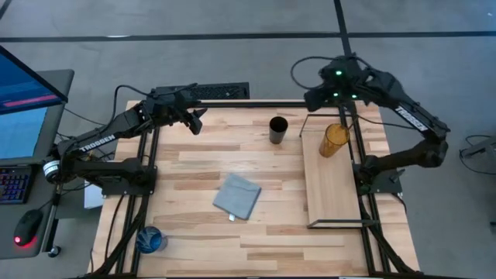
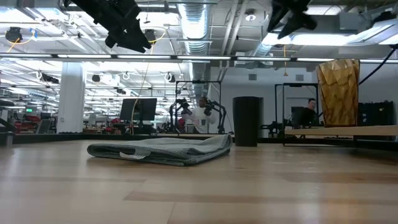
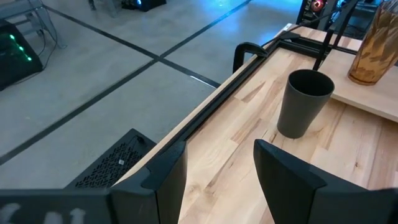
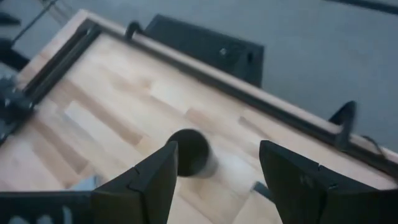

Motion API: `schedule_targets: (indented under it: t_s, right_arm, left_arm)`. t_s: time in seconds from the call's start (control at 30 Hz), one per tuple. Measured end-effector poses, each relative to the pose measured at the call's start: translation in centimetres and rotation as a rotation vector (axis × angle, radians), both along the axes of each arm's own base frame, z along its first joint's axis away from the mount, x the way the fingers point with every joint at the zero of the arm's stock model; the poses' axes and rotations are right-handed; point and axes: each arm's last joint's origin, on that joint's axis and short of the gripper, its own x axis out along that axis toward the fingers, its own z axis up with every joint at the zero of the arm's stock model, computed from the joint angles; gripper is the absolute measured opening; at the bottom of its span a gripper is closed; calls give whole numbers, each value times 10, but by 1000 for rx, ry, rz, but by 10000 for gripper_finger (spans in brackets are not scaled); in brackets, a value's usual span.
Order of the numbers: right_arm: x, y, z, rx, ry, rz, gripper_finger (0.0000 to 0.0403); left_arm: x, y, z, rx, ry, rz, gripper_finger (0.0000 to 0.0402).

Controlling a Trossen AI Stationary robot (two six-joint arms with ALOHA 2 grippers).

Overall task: Stack small to large cups/mugs on shelf
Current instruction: Put the black cup on the shelf

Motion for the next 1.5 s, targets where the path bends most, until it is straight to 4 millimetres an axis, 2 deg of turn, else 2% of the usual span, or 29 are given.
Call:
schedule_targets:
  t_s: [0.17, 0.3, 0.63, 0.83, 0.97, 1.13, 1.5]
  right_arm:
    - [30, -9, -23, 87, 63, 71, 249]
    - [49, -16, -39, 87, 162, 150, 249]
    - [84, -21, -38, 69, 203, 236, 249]
    - [97, -28, -72, 187, 385, 254, 249]
    - [107, -34, -91, 241, 446, 240, 249]
    - [116, -39, -108, 286, 480, 210, 249]
    - [122, -55, -134, 343, 560, 137, 249]
  left_arm:
    - [0, 0, 0, 0, 0, 0, 178]
    - [0, 0, 0, 0, 0, 0, 178]
    - [-2, -1, -5, -36, 46, 3, 178]
    - [-2, -1, -5, -41, 39, 7, 178]
    - [-2, -1, -5, -41, 39, 7, 178]
    - [-2, -1, -5, -42, 39, 7, 178]
    - [-2, -1, -5, -42, 40, 7, 178]
